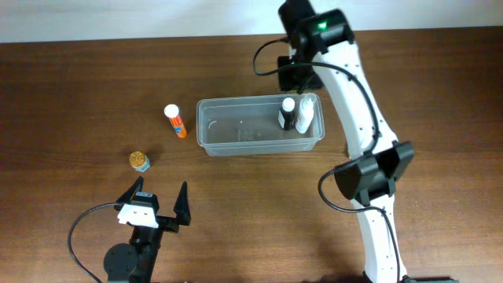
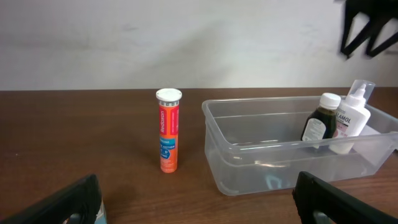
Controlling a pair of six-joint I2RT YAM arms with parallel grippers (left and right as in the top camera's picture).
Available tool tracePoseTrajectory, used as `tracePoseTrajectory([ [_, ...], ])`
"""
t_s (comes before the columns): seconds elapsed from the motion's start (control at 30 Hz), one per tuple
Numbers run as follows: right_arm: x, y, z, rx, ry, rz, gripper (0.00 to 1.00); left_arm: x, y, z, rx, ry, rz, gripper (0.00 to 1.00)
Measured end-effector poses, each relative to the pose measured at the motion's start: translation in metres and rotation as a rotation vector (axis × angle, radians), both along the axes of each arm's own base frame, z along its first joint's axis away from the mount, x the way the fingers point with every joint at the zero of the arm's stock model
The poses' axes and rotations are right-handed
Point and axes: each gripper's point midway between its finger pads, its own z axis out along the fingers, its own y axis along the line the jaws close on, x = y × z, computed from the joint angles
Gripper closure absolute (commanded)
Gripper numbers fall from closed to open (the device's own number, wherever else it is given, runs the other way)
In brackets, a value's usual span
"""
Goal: Pack container
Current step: 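Move the right gripper right over the white Panadol box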
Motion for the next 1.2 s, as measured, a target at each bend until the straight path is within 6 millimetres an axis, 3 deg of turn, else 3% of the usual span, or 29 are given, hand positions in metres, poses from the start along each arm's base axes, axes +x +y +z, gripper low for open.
tracePoseTrajectory([
  [0.03, -0.001, -0.007, 0.012, -0.015, -0.024, -0.01, 0.4, 0.0, 0.0, 0.0, 0.0, 0.0, 0.0, 0.01],
  [0.17, 0.008, -0.038, 0.049, -0.008, -0.129, -0.05, 0.33, 0.0, 0.0, 0.0, 0.0, 0.0, 0.0, 0.0],
  [0.23, 0.01, -0.057, 0.06, -0.005, -0.152, -0.071, 0.07, 0.0, 0.0, 0.0, 0.0, 0.0, 0.0, 0.01],
  [0.27, 0.01, -0.062, 0.063, -0.005, -0.158, -0.075, 0.0, 0.0, 0.0, 0.0, 0.0, 0.0, 0.0, 0.01],
  [0.43, -0.002, -0.104, 0.091, -0.009, -0.193, -0.119, 0.01, 0.0, 0.0, 0.0, 0.0, 0.0, 0.0, 0.01],
  [0.6, -0.046, -0.135, 0.095, -0.032, -0.112, -0.161, 0.01, 0.0, 0.0, 0.0, 0.0, 0.0, 0.0, 0.01],
  [0.73, -0.081, -0.161, 0.069, -0.059, 0.026, -0.217, 0.01, 0.0, 0.0, 0.0, 0.0, 0.0, 0.0, 0.01],
  [0.83, -0.089, -0.181, 0.038, -0.064, 0.122, -0.266, 0.01, 0.0, 0.0, 0.0, 0.0, 0.0, 0.0, 0.01],
  [1.03, -0.079, -0.202, -0.016, -0.025, 0.156, -0.321, 0.01, 0.0, 0.0, 0.0, 0.0, 0.0, 0.0, 0.01],
  [1.2, -0.065, -0.188, -0.052, 0.062, 0.132, -0.283, 0.01, 0.0, 0.0, 0.0, 0.0, 0.0, 0.0, 0.01],
])
